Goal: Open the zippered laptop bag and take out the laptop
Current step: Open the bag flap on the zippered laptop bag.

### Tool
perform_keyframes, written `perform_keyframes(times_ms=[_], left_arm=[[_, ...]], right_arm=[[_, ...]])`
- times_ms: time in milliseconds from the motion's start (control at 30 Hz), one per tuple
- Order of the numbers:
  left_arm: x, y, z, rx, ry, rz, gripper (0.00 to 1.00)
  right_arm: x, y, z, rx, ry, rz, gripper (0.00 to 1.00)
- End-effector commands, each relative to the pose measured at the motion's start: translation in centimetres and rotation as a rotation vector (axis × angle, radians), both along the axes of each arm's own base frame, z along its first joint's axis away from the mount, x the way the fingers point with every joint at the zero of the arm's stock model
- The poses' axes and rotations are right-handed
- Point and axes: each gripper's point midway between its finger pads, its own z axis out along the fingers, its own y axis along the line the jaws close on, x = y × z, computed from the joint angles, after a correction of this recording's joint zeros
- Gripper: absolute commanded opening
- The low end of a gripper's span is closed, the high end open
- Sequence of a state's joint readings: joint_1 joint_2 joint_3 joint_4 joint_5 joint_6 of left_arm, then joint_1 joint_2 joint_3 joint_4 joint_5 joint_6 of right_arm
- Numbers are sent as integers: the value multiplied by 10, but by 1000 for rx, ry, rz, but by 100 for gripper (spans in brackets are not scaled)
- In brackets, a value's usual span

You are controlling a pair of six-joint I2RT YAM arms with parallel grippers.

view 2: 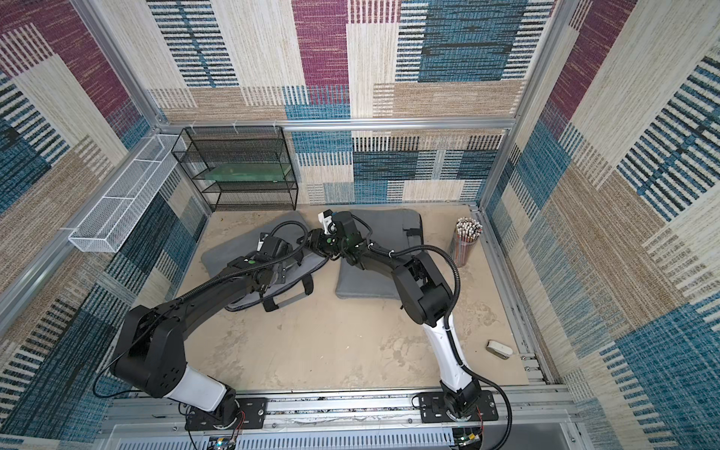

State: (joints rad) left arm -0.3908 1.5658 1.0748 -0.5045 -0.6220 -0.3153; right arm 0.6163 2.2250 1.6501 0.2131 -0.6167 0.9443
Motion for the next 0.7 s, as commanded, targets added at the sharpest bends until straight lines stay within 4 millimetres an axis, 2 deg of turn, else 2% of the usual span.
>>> perform_keyframes(times_ms=[0, 133, 300, 333, 533, 667], left_arm=[[9, 2, -2, 9, 9, -17, 70], [14, -7, -7, -39, 33, -57, 40], [19, -21, 0, -121, 39, -106, 2], [19, -23, 3, -132, 41, -113, 0], [21, -28, 20, -198, 62, -121, 0], [22, -31, 25, -226, 84, -110, 0]], right_arm=[[4, 4, 17, 33, -73, 9, 44], [5, 1, 17, 22, -75, 4, 44], [7, -9, 19, 0, -81, -17, 47], [7, -12, 20, -5, -85, -25, 48], [-2, -37, 29, -42, -103, -79, 55], [-12, -61, 23, -78, -88, -136, 56]])
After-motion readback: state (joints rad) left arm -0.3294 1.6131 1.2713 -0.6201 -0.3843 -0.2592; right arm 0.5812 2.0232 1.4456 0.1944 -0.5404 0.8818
